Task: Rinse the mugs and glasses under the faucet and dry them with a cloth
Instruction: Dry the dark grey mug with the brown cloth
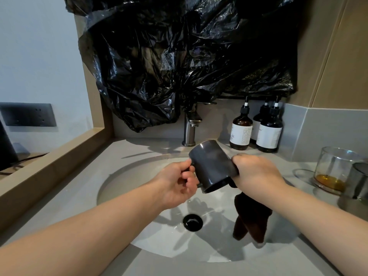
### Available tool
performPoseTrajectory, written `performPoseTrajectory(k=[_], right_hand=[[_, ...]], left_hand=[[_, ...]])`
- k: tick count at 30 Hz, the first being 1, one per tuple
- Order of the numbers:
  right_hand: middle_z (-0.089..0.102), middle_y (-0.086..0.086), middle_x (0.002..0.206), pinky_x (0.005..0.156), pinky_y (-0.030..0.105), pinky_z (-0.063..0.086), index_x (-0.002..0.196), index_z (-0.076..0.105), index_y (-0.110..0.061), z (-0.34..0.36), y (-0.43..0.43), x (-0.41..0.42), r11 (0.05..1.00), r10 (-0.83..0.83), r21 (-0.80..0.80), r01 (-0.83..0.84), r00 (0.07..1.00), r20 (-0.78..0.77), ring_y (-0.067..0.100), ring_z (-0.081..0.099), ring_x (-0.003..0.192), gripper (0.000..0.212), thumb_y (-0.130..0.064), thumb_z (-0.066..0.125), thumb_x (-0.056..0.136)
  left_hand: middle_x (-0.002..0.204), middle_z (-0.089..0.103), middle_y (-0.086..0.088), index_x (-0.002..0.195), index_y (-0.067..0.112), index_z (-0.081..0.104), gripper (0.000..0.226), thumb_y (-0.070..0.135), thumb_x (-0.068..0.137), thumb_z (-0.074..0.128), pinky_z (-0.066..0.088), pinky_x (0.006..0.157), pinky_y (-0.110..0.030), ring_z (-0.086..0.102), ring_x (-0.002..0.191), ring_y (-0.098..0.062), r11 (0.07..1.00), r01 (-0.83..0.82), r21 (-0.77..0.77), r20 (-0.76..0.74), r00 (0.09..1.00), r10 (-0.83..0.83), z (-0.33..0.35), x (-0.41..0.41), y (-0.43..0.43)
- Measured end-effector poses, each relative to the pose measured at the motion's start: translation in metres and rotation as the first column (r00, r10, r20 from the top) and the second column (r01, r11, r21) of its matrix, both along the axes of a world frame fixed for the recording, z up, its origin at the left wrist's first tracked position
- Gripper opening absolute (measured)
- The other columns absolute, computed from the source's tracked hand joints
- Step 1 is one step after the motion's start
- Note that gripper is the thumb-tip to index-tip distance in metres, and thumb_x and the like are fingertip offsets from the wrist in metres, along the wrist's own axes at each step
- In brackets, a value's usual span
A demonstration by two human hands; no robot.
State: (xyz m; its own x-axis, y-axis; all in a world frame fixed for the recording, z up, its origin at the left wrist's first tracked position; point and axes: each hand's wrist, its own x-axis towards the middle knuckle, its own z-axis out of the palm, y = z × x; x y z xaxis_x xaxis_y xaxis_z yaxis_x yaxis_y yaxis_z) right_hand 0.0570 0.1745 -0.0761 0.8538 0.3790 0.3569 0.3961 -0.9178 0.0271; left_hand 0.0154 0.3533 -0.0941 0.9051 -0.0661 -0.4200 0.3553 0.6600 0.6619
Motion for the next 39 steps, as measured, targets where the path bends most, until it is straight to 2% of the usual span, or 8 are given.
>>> performPoseTrajectory(k=[4, 6, 10, 13, 20, 26, 35, 39], right_hand=[[0.057, 0.001, 0.108, 0.066, 0.030, 0.030, 0.097, 0.053, -0.019, 0.001, 0.002, -0.002, 0.998, -0.032, -0.060, 0.036, 0.998, 0.056, 0.028, 0.056, 0.101, 0.011, -0.023, 0.044, 0.091], [0.058, 0.002, 0.108, 0.066, 0.030, 0.031, 0.101, 0.054, -0.017, 0.002, 0.001, -0.001, 0.994, -0.055, -0.089, 0.061, 0.996, 0.071, 0.027, 0.056, 0.100, 0.014, -0.021, 0.044, 0.091], [0.058, 0.005, 0.101, 0.069, 0.029, 0.036, 0.097, 0.057, -0.018, 0.006, -0.003, 0.004, 0.982, -0.168, -0.101, 0.162, 0.984, -0.061, 0.027, 0.054, 0.094, 0.014, -0.020, 0.046, 0.088], [0.053, 0.005, 0.089, 0.069, 0.029, 0.040, 0.091, 0.056, -0.018, 0.010, -0.008, 0.008, 0.976, -0.211, -0.100, 0.195, 0.961, -0.179, 0.027, 0.051, 0.085, 0.012, -0.025, 0.047, 0.087], [0.054, 0.003, 0.091, 0.071, 0.026, 0.045, 0.090, 0.049, -0.016, 0.016, -0.016, 0.010, 0.969, -0.234, -0.171, 0.180, 0.893, -0.384, 0.024, 0.054, 0.085, 0.013, -0.029, 0.049, 0.089], [0.056, 0.001, 0.079, 0.067, 0.026, 0.046, 0.090, 0.053, -0.013, 0.023, -0.016, 0.004, 0.975, -0.213, -0.170, 0.143, 0.820, -0.531, 0.022, 0.057, 0.077, 0.018, -0.031, 0.055, 0.090], [0.068, 0.013, 0.089, 0.075, 0.037, 0.057, 0.087, 0.058, -0.011, 0.022, -0.031, 0.019, 0.922, -0.106, 0.198, 0.333, 0.710, -0.696, 0.032, 0.068, 0.081, 0.018, -0.026, 0.068, 0.085], [0.069, 0.018, 0.089, 0.067, 0.036, 0.056, 0.089, 0.060, -0.007, 0.018, -0.034, 0.021, 0.873, -0.023, 0.302, 0.382, 0.651, -0.758, 0.033, 0.068, 0.074, 0.016, -0.019, 0.070, 0.084]], left_hand=[[0.056, 0.047, -0.003, 0.076, 0.005, 0.054, 0.027, 0.018, 0.099, 0.048, 0.051, 0.045, -0.019, 0.046, 0.050, -0.011, 0.988, -0.036, 0.150, 0.032, 0.999, 0.032, -0.003, 0.000, -0.005], [0.067, 0.054, -0.006, 0.083, 0.006, 0.056, 0.021, 0.017, 0.099, 0.047, 0.054, 0.052, -0.027, 0.052, 0.062, -0.015, 0.923, -0.047, 0.381, 0.066, 0.998, 0.024, -0.004, -0.001, -0.007], [0.101, 0.061, -0.006, 0.107, 0.017, 0.057, 0.015, 0.012, 0.093, 0.055, 0.054, 0.077, -0.035, 0.060, 0.092, -0.020, 0.577, -0.233, 0.783, 0.287, 0.958, -0.002, -0.005, 0.004, 0.003], [0.122, 0.052, 0.007, 0.121, 0.033, 0.050, 0.042, 0.011, 0.087, 0.061, 0.042, 0.096, -0.028, 0.050, 0.115, -0.008, 0.336, -0.246, 0.909, 0.353, 0.884, -0.306, -0.009, 0.004, 0.007], [0.130, 0.036, 0.027, 0.128, 0.046, 0.040, 0.048, 0.034, 0.088, 0.063, 0.029, 0.097, -0.020, 0.035, 0.118, 0.004, 0.208, -0.376, 0.903, 0.430, 0.779, -0.456, -0.008, -0.012, 0.001], [0.143, 0.031, 0.027, 0.140, 0.054, 0.024, 0.089, 0.046, 0.071, 0.079, 0.024, 0.106, -0.018, 0.028, 0.132, 0.003, -0.068, -0.271, 0.960, 0.161, 0.736, -0.658, -0.010, -0.016, -0.007], [0.108, 0.040, 0.023, 0.112, 0.034, 0.043, 0.048, 0.046, 0.077, 0.073, 0.036, 0.092, -0.016, 0.039, 0.102, 0.004, -0.123, -0.663, 0.739, 0.501, 0.662, -0.558, -0.002, -0.022, -0.013], [0.135, 0.041, 0.022, 0.141, 0.038, 0.030, 0.081, 0.047, 0.075, 0.075, 0.027, 0.101, -0.012, 0.036, 0.126, 0.003, -0.091, -0.570, 0.817, 0.404, 0.677, -0.615, -0.003, -0.023, -0.018]])
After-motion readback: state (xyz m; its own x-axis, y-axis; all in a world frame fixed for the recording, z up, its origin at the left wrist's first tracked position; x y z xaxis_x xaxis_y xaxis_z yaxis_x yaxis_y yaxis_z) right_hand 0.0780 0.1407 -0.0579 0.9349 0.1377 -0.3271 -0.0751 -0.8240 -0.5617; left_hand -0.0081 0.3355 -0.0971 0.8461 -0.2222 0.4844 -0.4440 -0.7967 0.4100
